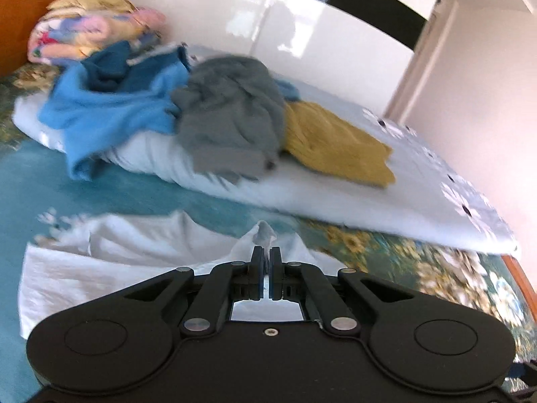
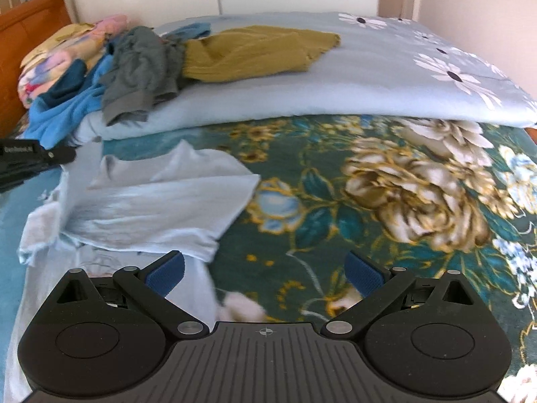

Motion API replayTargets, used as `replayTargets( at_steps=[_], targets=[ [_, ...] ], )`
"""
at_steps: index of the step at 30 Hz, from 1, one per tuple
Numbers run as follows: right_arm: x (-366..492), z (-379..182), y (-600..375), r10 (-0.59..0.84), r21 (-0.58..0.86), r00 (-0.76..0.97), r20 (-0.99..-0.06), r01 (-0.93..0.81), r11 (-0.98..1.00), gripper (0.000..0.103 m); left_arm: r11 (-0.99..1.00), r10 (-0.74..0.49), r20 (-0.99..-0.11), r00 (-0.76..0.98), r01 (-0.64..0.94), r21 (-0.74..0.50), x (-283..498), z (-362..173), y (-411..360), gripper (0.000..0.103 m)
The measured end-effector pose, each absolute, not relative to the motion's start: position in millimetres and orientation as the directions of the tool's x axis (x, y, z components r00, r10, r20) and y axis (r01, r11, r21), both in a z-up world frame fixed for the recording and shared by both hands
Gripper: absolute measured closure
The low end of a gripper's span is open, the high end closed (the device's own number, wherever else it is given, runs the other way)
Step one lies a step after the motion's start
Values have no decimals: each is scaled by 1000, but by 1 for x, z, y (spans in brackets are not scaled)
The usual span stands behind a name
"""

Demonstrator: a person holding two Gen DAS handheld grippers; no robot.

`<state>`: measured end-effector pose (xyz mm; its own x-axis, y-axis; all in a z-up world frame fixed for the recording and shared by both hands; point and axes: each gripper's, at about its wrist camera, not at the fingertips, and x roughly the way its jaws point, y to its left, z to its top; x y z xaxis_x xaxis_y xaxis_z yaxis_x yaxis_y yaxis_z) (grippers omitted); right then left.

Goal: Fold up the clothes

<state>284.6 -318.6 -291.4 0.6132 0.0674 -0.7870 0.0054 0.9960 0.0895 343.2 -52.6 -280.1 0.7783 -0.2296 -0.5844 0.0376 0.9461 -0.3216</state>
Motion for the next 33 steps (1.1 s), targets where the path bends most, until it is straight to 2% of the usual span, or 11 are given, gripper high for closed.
replayTargets(
  at_steps=[7,14,20,25,33],
  targets=[
    [282,-299,-341,52,86,602,-797,28,996,0,953,-256,-647,718,78,-291,342,-308,-88,103],
    [285,-304,-340,54,80,591,-805,18,997,0,956,-254,-688,680,67,-287,341,-323,-85,102],
    [297,-302,-320,65,67,591,-804,-19,998,0,953,-265,-664,699,83,-293,338,-309,-62,74],
    [312,-300,-287,90,58,593,-800,-72,996,0,969,-201,-630,750,57,-241,331,-290,-23,55],
    [334,-302,-219,170,88,581,-796,-167,982,0,974,-18,-665,747,-136,-180,313,-296,66,43]
  ],
)
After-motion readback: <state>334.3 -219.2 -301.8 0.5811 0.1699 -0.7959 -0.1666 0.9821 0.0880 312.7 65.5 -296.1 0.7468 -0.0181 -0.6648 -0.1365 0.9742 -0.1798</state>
